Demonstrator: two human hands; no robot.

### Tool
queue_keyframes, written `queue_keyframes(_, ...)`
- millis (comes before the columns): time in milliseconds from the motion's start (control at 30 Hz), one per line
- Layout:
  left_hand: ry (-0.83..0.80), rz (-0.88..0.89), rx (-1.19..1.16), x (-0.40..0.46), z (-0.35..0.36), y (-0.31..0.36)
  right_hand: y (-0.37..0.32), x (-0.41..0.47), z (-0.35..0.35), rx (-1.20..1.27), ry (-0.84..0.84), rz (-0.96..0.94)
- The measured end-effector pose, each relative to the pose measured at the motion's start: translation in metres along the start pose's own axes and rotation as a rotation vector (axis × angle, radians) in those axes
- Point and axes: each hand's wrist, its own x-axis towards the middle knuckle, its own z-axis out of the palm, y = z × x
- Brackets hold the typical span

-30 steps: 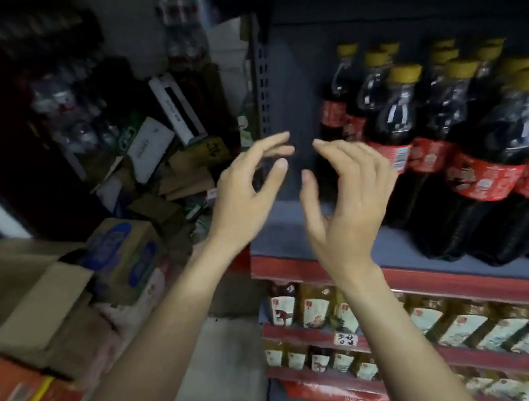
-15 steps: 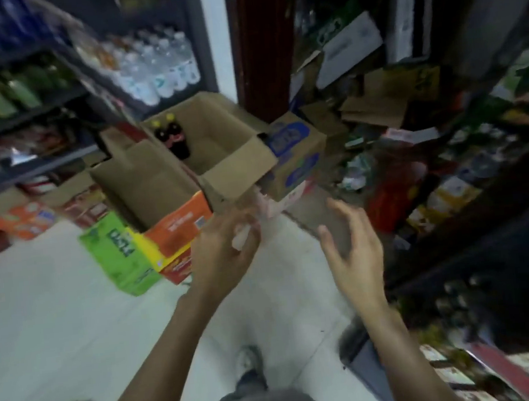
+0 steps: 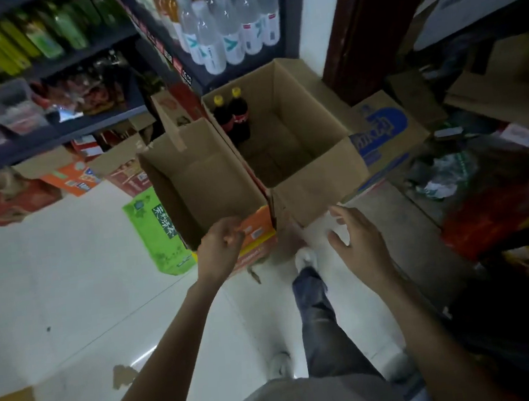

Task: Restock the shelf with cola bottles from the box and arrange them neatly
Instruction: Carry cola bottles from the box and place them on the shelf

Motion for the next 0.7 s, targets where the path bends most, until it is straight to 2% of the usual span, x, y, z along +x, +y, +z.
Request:
queue_keyframes(167,0.103,-0.088,0.004,0.127,0.003,0.019,0.010,0.148,0.003,0.102,-0.012,-0.071)
queue_keyframes(333,0.180,-0.076,0.012,0.234,0.005,0.043,0.013,0.276,0.015,0.121,-0.138,-0.101)
queue_keyframes(700,0.148,-0.043,0.372,0.433,0.042,0.021,0.046,0.470,0.140,0.012,-0.290,-0.116)
